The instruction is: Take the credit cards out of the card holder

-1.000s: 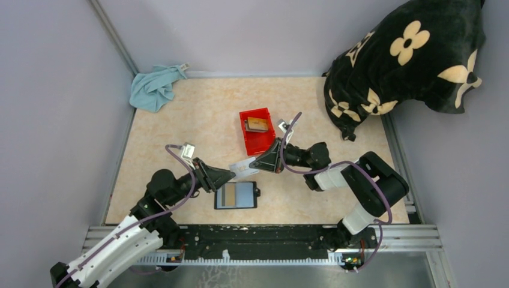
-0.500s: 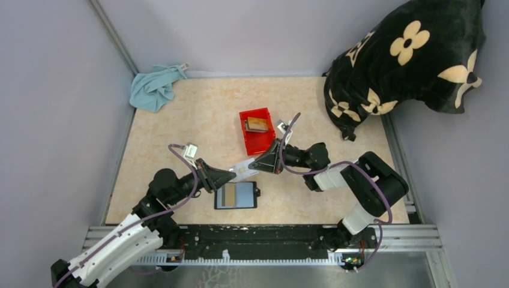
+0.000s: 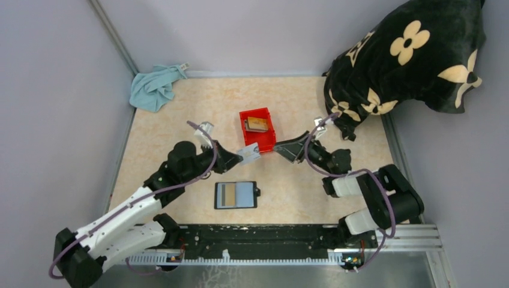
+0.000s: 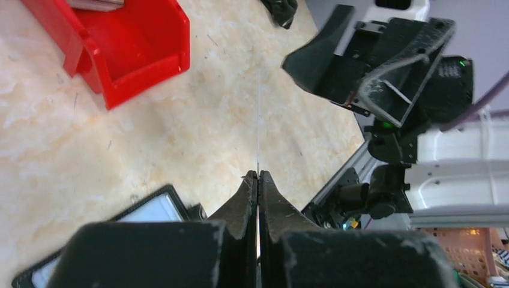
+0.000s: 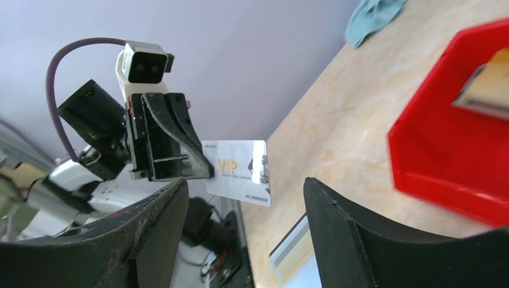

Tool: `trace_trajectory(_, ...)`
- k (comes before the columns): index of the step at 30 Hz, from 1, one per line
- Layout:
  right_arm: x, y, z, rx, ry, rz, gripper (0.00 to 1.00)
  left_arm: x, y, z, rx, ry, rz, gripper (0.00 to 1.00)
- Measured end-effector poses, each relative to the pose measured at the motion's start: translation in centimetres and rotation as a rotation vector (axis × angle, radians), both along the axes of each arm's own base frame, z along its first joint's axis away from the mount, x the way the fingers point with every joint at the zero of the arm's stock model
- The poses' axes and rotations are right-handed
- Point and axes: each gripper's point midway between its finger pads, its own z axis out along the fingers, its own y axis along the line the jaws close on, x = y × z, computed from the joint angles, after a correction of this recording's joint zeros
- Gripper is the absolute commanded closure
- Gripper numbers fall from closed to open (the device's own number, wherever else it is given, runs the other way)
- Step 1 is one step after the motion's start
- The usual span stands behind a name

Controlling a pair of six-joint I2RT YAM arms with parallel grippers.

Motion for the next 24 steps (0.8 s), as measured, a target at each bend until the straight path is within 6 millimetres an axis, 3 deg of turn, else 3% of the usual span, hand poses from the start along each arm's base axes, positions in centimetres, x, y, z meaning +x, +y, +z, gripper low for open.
trace_trajectory(5, 1.9, -4.2, 2.2, 0.004, -0.064, -0.178, 0.4, 5.5, -1.6, 0.7, 0.065, 0.043, 0.031, 1.0)
trace_trajectory(9, 2.2, -5.4, 3.3, -0.097, -0.122, -0.263, 0.47, 12.0, -1.4, 1.2, 0.094, 0.056, 0.087, 1.0)
trace_trajectory(14, 2.1, -6.7, 4.2, -0.222, -0.177, -0.355, 0.48, 19.0, -1.2, -0.3, 0.169, 0.065, 0.136, 1.0)
trace_trajectory(19, 1.8, -7.3, 1.6, -0.321, -0.118, -0.364, 0.48, 23.1, -2.5, -2.7, 0.232, 0.103, 0.115, 1.0)
trace_trajectory(24, 1.3, -7.7, -1.7, -0.393, -0.043, -0.36, 0.48, 24.1, -3.8, -5.6, 0.249, 0.167, 0.063, 1.0)
